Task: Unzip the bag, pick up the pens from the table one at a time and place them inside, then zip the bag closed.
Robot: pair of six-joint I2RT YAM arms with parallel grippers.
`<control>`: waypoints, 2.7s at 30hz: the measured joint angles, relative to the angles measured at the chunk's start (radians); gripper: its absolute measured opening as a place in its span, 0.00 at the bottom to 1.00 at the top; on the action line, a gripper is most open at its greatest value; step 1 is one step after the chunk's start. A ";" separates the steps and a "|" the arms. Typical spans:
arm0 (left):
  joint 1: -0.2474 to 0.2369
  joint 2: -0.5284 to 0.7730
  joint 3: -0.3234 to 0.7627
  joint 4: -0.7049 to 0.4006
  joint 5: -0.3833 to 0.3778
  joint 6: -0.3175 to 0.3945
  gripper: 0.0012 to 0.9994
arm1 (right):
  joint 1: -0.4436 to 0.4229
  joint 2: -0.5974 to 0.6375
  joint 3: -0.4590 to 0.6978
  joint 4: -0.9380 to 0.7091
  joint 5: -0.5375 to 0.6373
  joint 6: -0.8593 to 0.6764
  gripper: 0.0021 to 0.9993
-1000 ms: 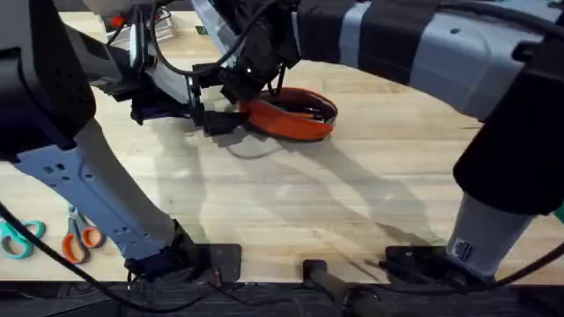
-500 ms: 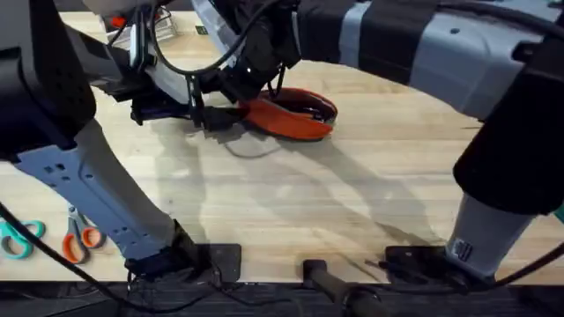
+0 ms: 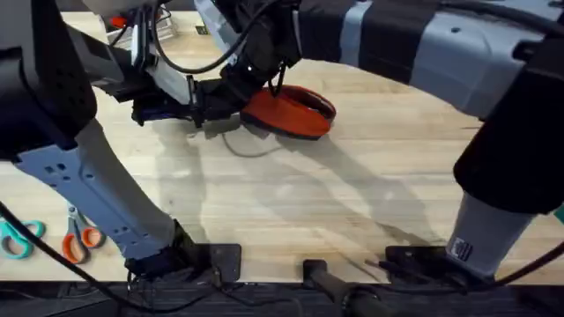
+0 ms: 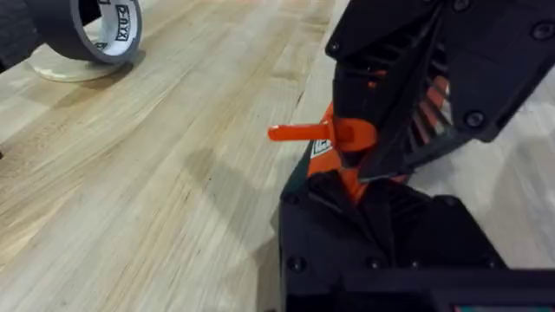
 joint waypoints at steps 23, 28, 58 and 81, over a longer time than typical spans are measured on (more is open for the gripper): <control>-0.006 0.000 0.000 0.005 0.004 -0.003 0.04 | -0.054 0.000 0.005 -0.009 -0.061 0.004 0.03; -0.008 0.000 0.000 0.008 0.005 -0.005 0.04 | -0.068 0.000 0.006 -0.009 -0.079 0.004 0.03; -0.020 0.000 0.002 0.016 0.011 -0.006 0.04 | -0.110 -0.001 0.010 -0.021 -0.058 -0.121 0.03; -0.006 0.000 0.001 0.005 -0.004 -0.010 0.04 | -0.311 -0.047 0.015 -0.043 0.061 -0.094 0.03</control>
